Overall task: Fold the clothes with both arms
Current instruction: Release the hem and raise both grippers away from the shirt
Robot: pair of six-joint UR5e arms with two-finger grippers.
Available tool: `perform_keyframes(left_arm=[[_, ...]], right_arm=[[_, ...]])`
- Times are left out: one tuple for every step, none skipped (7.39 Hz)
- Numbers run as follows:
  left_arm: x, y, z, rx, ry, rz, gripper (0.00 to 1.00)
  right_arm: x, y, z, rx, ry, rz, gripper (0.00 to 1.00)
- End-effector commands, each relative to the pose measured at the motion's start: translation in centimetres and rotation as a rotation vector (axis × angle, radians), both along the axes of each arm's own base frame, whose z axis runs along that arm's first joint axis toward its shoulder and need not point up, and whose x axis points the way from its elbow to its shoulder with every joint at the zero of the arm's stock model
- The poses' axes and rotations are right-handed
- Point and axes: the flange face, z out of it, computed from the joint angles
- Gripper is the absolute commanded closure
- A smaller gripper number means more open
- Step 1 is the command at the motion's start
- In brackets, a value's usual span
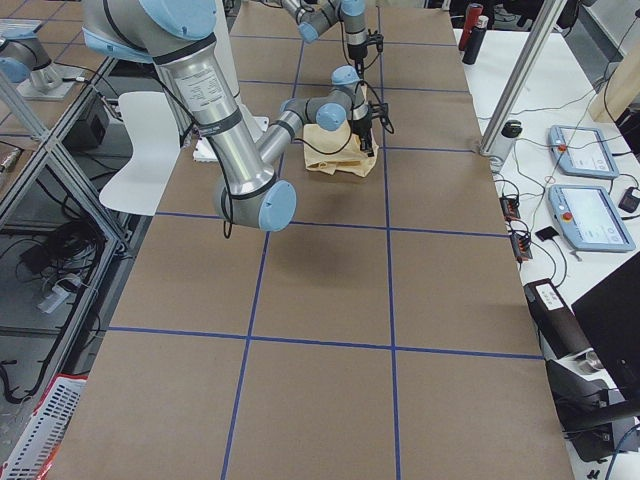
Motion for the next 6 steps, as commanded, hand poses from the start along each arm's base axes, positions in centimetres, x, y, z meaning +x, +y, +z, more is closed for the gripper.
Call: perform_keyframes(left_arm=[[0.7, -0.2, 0.5, 0.041, 0.048, 0.006, 0.00], [0.7, -0.2, 0.5, 0.042, 0.048, 0.009, 0.00], [0.6, -0.1, 0.3, 0.043, 0.052, 0.014, 0.00], [0.3, -0.1, 0.0, 0.095, 0.039, 0.051, 0.00], [0.1, -0.1, -0.1, 0.105, 0.037, 0.057, 0.00], [-0.2, -0.2, -0.2, 0.108, 0.038, 0.056, 0.00]], right_arm=[[0.1, -0.4, 0.3, -0.004, 0.001, -0.008, 0.01], [0.3, -0.5, 0.2, -0.012, -0.008, -0.014, 0.01], [0.7, -0.8, 0.2, -0.021, -0.014, -0.017, 0.00], [1.1, -1.1, 0.0, -0.031, -0.025, -0.023, 0.01], [1.6, -1.4, 0.1, -0.051, -0.036, -0.037, 0.01], [2.7, -2.0, -0.2, -0.071, -0.057, -0.068, 0.01]])
